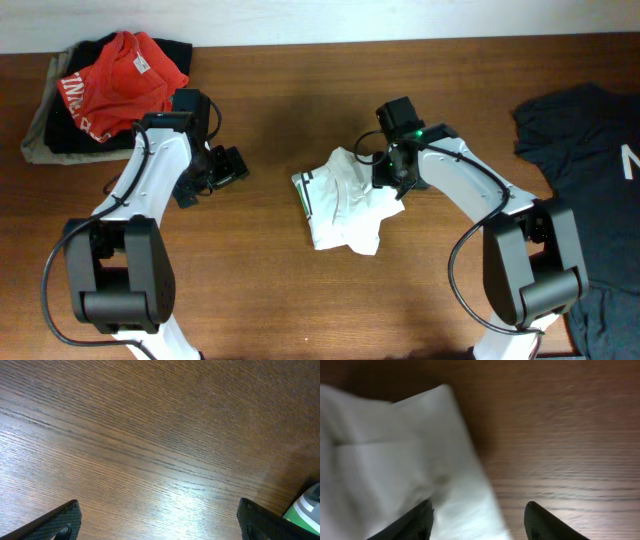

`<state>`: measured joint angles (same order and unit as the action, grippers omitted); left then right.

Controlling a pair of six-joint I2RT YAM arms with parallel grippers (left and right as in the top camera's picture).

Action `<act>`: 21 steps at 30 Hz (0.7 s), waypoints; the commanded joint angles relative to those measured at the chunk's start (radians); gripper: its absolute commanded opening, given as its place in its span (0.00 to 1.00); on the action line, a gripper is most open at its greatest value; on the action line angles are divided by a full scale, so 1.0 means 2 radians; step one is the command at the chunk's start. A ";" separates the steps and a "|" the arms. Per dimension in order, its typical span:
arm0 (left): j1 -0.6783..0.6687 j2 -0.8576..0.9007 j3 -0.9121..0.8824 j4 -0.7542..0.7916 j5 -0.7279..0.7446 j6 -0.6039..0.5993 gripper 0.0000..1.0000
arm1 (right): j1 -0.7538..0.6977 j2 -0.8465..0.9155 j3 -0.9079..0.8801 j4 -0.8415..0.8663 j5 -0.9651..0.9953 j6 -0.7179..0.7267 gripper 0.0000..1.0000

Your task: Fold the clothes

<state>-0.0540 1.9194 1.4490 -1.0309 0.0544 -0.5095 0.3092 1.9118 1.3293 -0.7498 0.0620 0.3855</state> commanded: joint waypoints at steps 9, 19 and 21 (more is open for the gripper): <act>0.001 -0.006 -0.004 0.001 -0.004 0.003 0.99 | -0.055 -0.017 0.073 -0.091 0.006 0.008 0.53; 0.001 -0.005 -0.004 0.003 -0.005 0.003 0.99 | 0.032 -0.048 0.106 -0.130 -0.140 -0.094 0.67; 0.001 -0.005 -0.004 0.003 -0.005 0.003 0.99 | 0.052 -0.034 0.106 -0.127 -0.138 -0.083 0.66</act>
<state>-0.0540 1.9194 1.4490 -1.0275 0.0540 -0.5095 0.3466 1.8008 1.5417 -1.0073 -0.1543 0.2329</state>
